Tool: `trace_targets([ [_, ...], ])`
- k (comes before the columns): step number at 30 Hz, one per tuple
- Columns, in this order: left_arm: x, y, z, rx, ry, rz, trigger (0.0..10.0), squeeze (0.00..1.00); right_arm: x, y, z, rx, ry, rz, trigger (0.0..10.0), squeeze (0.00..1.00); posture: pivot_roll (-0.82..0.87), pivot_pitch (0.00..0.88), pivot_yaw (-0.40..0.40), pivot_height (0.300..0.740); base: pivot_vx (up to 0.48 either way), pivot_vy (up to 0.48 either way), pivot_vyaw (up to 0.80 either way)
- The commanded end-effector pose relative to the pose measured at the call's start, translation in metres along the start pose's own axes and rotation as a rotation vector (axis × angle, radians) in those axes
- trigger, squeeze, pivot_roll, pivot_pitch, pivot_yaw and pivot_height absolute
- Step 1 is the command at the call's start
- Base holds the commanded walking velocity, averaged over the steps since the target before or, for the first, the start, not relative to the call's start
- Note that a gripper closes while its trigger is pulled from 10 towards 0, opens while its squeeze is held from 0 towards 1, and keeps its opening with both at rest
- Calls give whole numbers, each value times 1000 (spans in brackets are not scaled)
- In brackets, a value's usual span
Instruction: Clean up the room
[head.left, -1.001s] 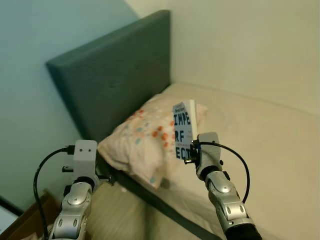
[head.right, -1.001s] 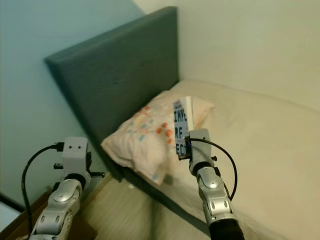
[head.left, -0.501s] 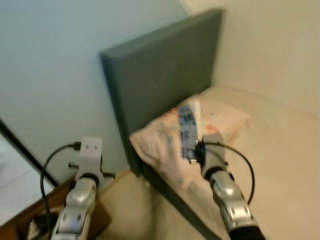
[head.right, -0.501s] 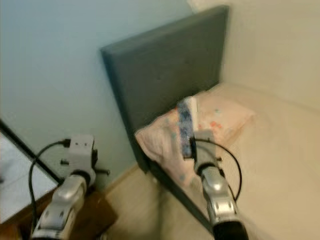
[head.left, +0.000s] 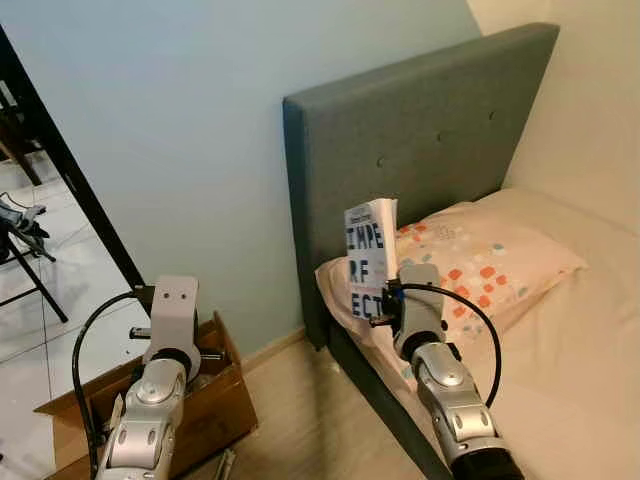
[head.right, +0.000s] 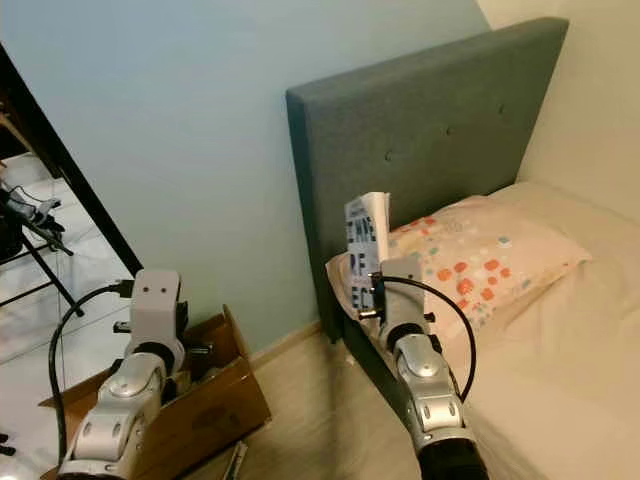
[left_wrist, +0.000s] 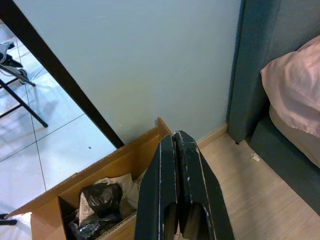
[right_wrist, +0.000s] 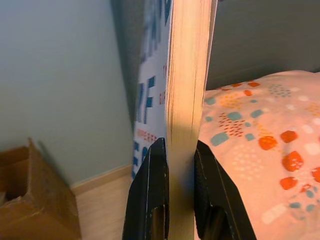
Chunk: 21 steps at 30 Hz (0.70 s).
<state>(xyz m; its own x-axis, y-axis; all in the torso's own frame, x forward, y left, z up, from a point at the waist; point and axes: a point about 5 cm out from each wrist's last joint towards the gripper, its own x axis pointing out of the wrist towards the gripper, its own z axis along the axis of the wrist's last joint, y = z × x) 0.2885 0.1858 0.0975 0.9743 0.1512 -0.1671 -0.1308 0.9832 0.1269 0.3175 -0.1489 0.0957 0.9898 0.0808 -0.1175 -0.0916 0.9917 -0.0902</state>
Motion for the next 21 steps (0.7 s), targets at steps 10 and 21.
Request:
trace_targets([
  [10, 1, 2, -6, 16, 40, 9, 10000, 0, 0, 1, 3, 25, -22, 3, 10000, 0, -37, 51, 28, 740, 0, -469, 0],
  [21, -1, 3, -7, 9, 48, 20, 10000, 0, -1, 1, 3, 29, -19, 9, 10000, 0, -37, 54, 18, 740, 0, -478, 0],
])
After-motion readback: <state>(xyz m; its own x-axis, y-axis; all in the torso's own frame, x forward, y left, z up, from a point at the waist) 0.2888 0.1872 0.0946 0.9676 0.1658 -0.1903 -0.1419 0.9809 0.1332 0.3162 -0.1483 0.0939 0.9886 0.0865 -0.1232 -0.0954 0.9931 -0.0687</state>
